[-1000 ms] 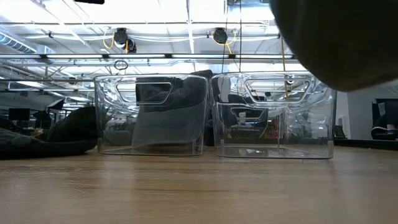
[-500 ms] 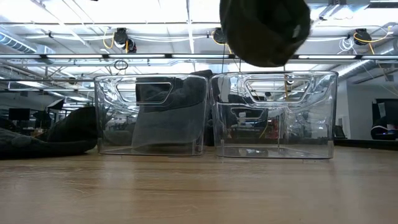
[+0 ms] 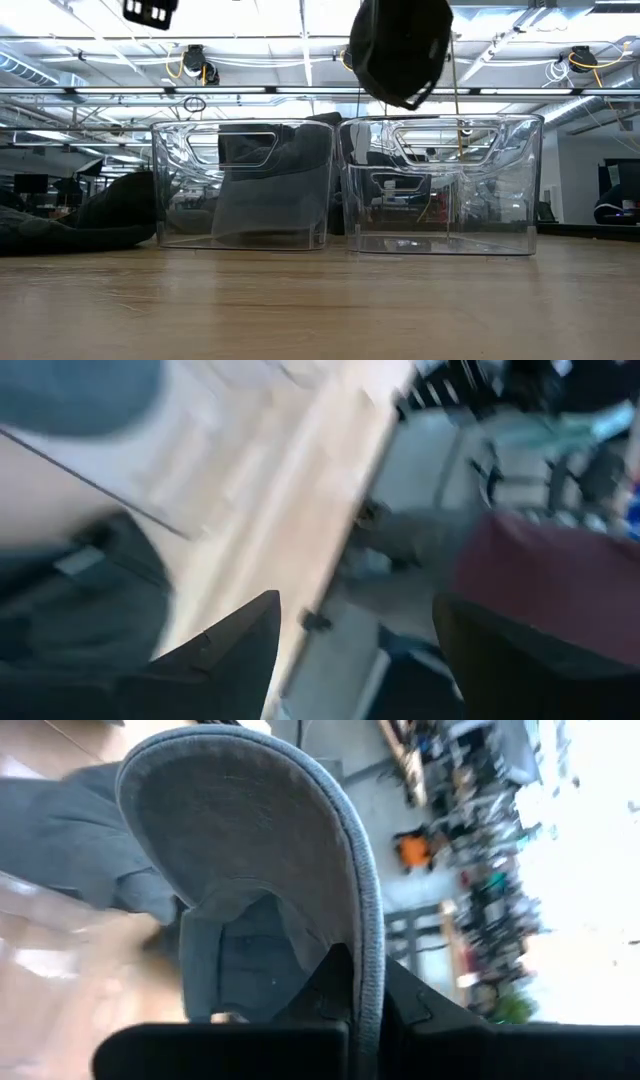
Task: Pick & Place hat
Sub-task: Put the gray cap into the left transparent bin
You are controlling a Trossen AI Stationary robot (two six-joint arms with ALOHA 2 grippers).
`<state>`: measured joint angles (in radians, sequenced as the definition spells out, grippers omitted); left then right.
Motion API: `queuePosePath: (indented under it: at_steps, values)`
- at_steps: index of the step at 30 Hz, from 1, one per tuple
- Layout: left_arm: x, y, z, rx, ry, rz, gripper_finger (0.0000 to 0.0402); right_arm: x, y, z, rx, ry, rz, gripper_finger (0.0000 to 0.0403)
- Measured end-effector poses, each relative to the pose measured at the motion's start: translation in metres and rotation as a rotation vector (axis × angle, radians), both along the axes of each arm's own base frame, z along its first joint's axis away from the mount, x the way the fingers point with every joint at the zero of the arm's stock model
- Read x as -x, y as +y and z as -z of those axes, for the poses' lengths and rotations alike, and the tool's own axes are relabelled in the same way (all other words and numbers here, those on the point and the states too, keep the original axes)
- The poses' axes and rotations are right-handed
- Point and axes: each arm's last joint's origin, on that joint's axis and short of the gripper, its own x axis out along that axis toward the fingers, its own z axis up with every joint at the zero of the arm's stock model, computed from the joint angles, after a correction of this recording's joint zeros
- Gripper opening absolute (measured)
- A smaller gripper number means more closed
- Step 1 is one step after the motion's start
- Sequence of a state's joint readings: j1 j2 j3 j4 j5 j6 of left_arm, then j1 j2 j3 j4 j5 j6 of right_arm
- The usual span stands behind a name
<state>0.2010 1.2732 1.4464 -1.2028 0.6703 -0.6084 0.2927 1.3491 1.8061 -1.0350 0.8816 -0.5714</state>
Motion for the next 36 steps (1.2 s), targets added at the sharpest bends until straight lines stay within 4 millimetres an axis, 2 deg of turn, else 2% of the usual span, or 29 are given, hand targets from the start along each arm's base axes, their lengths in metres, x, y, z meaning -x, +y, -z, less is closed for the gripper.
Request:
queuePosePath:
  at_steps: [4, 10, 15, 19, 24, 27, 32, 36]
  values:
    - [-0.004, 0.011, -0.002, -0.091, -0.046, -0.088, 0.0271, -0.015, 0.000, 0.007, 0.116, 0.019, -0.047, 0.0000]
    - [-0.014, 0.026, -0.012, -0.151, -0.213, -0.143, 0.0271, -0.039, -0.002, 0.024, 0.287, 0.030, -0.094, 0.0000]
    - [-0.015, 0.040, -0.018, -0.169, -0.319, -0.140, 0.0271, -0.057, -0.001, 0.038, 0.439, -0.048, -0.110, 0.0000]
    - [-0.008, 0.057, -0.019, -0.135, -0.345, -0.154, 0.0271, -0.061, 0.006, 0.039, 0.572, -0.148, -0.082, 0.0000]
    - [0.003, 0.081, -0.020, -0.109, -0.371, -0.212, 0.0271, -0.057, 0.020, 0.033, 0.529, -0.270, -0.096, 0.0000]
    - [0.009, 0.092, -0.020, -0.168, -0.397, -0.221, 0.0271, -0.054, 0.029, 0.031, 0.521, -0.306, -0.122, 0.0000]
    - [0.012, 0.100, -0.023, -0.293, -0.476, -0.170, 0.0271, -0.049, 0.044, 0.030, 0.452, -0.360, -0.125, 0.0000]
    - [0.015, 0.098, -0.040, -0.439, -0.583, -0.071, 0.0271, -0.048, 0.050, 0.032, 0.437, -0.346, -0.091, 0.0000]
